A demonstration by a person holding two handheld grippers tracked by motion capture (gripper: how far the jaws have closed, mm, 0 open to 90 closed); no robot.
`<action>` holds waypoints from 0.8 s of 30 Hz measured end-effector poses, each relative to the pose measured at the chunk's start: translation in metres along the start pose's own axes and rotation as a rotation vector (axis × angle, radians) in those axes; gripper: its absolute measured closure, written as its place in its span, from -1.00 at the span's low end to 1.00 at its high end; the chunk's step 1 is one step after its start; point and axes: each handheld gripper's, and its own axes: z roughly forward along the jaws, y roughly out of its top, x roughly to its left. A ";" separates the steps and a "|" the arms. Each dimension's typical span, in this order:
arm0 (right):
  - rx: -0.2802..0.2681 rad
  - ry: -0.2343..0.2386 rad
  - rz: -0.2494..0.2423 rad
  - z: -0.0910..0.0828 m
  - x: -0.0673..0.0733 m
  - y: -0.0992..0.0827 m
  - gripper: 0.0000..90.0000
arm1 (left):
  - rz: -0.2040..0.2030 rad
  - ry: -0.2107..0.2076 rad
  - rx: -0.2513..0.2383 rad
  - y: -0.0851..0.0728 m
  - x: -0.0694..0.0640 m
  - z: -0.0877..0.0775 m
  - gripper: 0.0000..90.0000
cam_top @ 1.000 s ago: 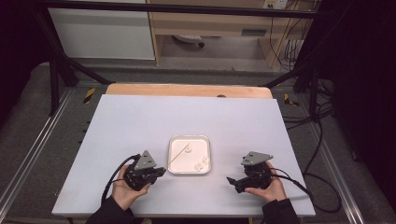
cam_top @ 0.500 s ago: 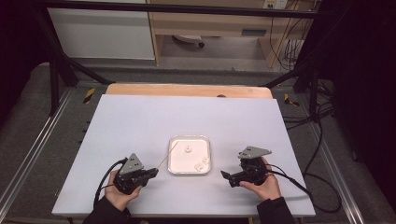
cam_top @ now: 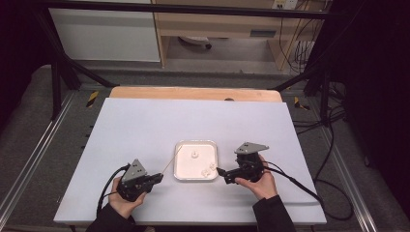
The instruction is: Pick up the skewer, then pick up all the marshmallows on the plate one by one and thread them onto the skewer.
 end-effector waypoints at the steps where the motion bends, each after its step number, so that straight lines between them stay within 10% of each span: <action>1: 0.000 0.000 0.000 0.000 0.000 0.000 -0.98 | -0.002 0.000 0.000 0.000 0.000 0.000 0.96; 24: -0.001 0.032 0.001 0.052 0.015 0.042 -0.90 | -0.035 -0.009 -0.015 -0.003 0.006 0.003 0.96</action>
